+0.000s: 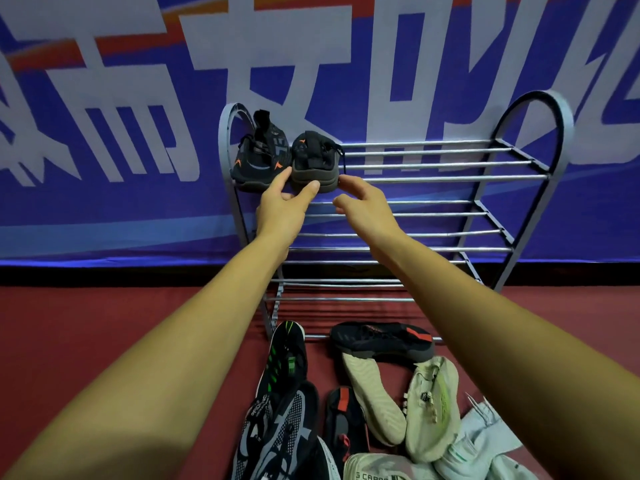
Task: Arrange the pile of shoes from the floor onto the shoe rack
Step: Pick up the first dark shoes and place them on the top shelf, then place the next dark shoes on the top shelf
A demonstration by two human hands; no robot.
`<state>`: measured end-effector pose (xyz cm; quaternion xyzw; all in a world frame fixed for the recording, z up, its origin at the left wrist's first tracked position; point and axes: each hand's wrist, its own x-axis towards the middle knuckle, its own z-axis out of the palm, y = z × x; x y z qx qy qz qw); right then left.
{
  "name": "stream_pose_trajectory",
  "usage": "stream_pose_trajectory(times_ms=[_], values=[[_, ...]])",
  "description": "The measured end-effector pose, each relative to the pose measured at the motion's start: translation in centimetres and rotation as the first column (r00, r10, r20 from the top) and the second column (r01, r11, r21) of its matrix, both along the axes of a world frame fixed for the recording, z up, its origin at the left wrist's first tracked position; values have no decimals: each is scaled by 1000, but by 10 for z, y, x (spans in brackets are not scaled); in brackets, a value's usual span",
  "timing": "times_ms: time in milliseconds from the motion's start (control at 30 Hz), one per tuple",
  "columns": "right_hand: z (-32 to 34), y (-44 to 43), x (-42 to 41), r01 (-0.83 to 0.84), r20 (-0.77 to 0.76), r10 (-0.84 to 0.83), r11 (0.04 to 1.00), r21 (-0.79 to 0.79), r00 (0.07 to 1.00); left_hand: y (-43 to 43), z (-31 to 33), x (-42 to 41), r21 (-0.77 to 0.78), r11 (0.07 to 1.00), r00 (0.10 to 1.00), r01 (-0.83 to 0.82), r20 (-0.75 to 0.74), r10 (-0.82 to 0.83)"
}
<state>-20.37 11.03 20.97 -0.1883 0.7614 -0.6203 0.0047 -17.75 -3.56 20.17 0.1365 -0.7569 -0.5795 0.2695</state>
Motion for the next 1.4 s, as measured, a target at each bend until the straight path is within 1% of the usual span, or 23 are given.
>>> stream_pose_trajectory(times_ms=[100, 233, 300, 367, 400, 467, 533, 633, 733, 800, 867, 1000, 1100, 1167, 1267, 1400], values=[[-6, 5, -3, -5, -14, 5, 999, 49, 1000, 2, -4, 5, -43, 999, 1000, -23, 1, 23], [-19, 18, -2, 4, 37, -10, 990, 141, 999, 5, -16, 15, -106, 991, 995, -80, 43, 84], [-28, 26, 0, 1, 65, -14, 980, 200, 998, 7, -26, 18, -108, 993, 990, -46, 127, 60], [-38, 37, 4, -13, 96, -16, 957, 289, 995, 13, -41, 20, -112, 993, 973, 34, 231, -7], [-43, 42, 5, -24, 103, -12, 938, 345, 995, 18, -49, 20, -138, 987, 958, 80, 283, -39], [-53, 55, 6, -37, 103, -15, 875, 483, 995, 28, -67, 17, -195, 965, 917, 175, 389, -87], [-65, 68, 3, -40, 92, -23, 778, 627, 996, 40, -85, 11, -249, 934, 879, 255, 462, -117], [-89, 84, -8, -59, 89, -17, 631, 773, 996, 57, -111, -4, -347, 849, 812, 398, 564, -151], [-125, 99, -21, -115, 148, -17, 552, 826, 989, 72, -142, -23, -407, 742, 736, 533, 656, -169], [-153, 107, -32, -151, 183, -20, 484, 862, 983, 78, -166, -36, -424, 684, 692, 594, 702, -166], [-179, 113, -44, -178, 209, -29, 420, 890, 977, 83, -190, -47, -424, 643, 648, 637, 747, -149], [-226, 118, -66, -243, 258, 1, 341, 908, 966, 88, -237, -66, -404, 580, 572, 707, 809, -135], [-258, 112, -73, -284, 298, 4, 314, 906, 955, 87, -267, -75, -396, 522, 524, 755, 843, -120], [-273, 108, -75, -303, 311, 18, 297, 906, 950, 85, -280, -81, -398, 497, 508, 771, 855, -103], [-290, 105, -77, -281, 277, 51, 243, 928, 959, 86, -293, -89, -408, 471, 498, 782, 864, -77], [-307, 108, -80, -257, 252, 50, 212, 943, 966, 94, -308, -92, -392, 429, 460, 813, 886, -63]])
